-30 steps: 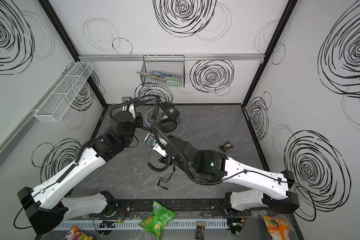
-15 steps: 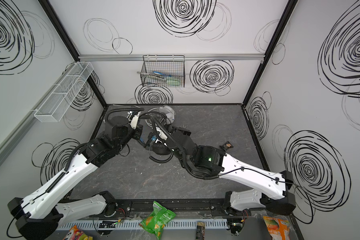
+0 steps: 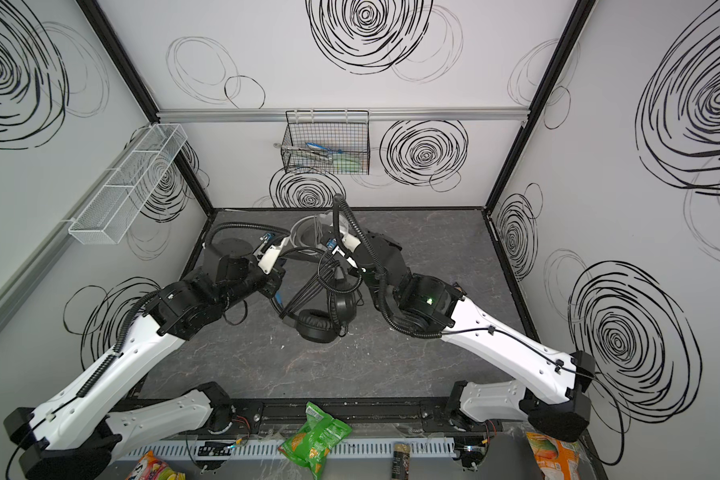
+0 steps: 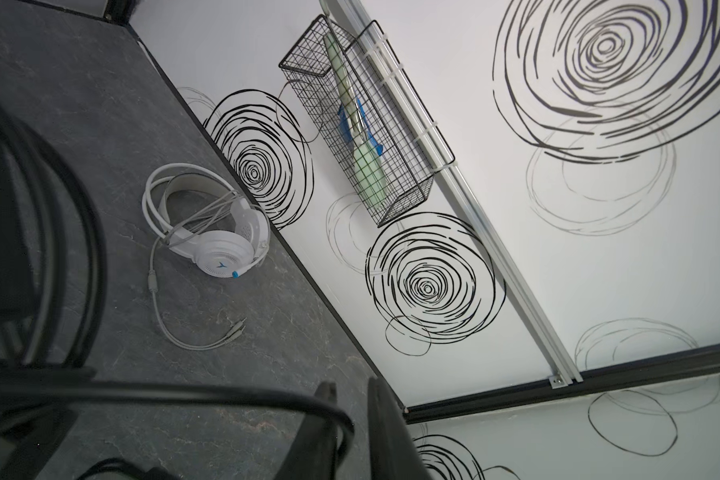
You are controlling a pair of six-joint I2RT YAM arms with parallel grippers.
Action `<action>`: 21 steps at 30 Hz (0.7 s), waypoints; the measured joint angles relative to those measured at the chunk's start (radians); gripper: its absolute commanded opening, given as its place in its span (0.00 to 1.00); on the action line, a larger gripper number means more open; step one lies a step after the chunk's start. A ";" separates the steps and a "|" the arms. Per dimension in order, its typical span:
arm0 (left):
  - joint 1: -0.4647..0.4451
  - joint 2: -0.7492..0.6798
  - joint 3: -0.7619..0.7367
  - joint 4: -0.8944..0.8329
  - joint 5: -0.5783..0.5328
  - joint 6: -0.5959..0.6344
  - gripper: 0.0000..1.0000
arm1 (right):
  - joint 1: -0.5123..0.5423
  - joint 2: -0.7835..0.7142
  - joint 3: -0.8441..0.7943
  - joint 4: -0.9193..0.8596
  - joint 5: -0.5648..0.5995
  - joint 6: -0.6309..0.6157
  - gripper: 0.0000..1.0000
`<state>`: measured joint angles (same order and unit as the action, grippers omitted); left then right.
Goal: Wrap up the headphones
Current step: 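Raise the headset with the left gripper while the right gripper rises beside it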
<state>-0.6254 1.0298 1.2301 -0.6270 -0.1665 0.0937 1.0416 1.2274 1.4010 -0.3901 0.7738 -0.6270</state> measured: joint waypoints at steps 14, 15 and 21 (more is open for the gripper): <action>0.000 -0.033 0.122 0.059 0.215 -0.140 0.00 | -0.205 -0.124 -0.117 0.056 -0.320 0.277 0.22; 0.000 -0.029 0.137 0.066 0.221 -0.156 0.00 | -0.205 -0.139 -0.143 0.069 -0.347 0.288 0.22; 0.000 0.004 0.227 0.126 0.264 -0.246 0.00 | -0.211 -0.195 -0.229 0.155 -0.492 0.352 0.25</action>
<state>-0.6250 1.0340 1.4567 -0.5014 0.0978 -0.1528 0.8307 1.0328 1.1725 -0.2348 0.2821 -0.2752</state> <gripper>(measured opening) 0.084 0.238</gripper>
